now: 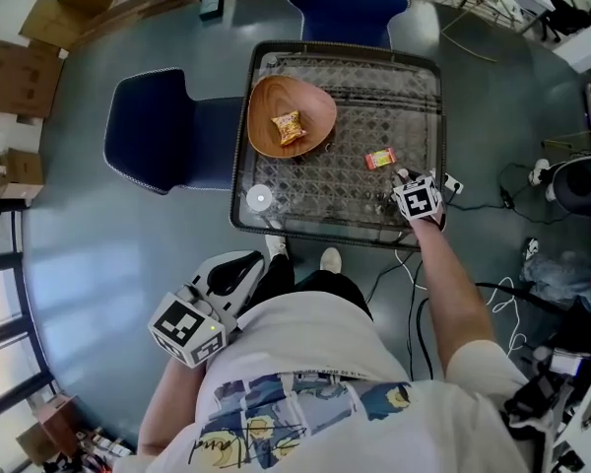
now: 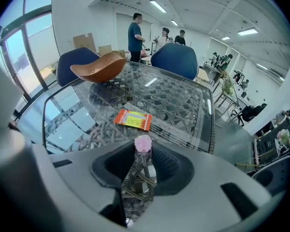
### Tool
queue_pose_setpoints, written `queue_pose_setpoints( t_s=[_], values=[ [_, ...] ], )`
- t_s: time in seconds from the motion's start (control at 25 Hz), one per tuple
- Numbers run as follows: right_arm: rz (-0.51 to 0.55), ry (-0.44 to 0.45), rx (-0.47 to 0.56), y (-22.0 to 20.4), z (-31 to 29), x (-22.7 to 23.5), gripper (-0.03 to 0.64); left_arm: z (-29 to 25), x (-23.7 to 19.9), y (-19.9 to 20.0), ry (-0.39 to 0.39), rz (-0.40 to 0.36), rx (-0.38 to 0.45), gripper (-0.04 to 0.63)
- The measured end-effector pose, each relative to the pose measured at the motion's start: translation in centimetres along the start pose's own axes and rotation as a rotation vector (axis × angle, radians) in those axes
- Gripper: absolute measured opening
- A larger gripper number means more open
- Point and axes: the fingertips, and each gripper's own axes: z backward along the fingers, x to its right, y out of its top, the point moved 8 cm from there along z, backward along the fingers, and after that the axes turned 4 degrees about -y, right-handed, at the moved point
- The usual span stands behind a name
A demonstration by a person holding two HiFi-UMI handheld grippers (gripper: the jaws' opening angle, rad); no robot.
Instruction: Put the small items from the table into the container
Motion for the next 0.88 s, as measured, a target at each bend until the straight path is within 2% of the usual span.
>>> queue_pose_setpoints(
  t_s=[0.44,0.64,0.88],
  values=[
    [0.016,0.036,0.084,3.6,5.4,-2.4,0.112,-0.8,-1.7,1.1,-0.098,-0.03,0.04,0.009],
    [0.036,0.07,0.152,8.0,7.3,-5.1,0.112,-0.4,-3.1,1.1,-0.128,-0.027,0.048,0.009],
    [0.083,0.108,0.196,13.7,6.4,-8.7,0.112,0.5,-6.2,1.7,-0.132,-0.011,0.068,0.011]
  ],
)
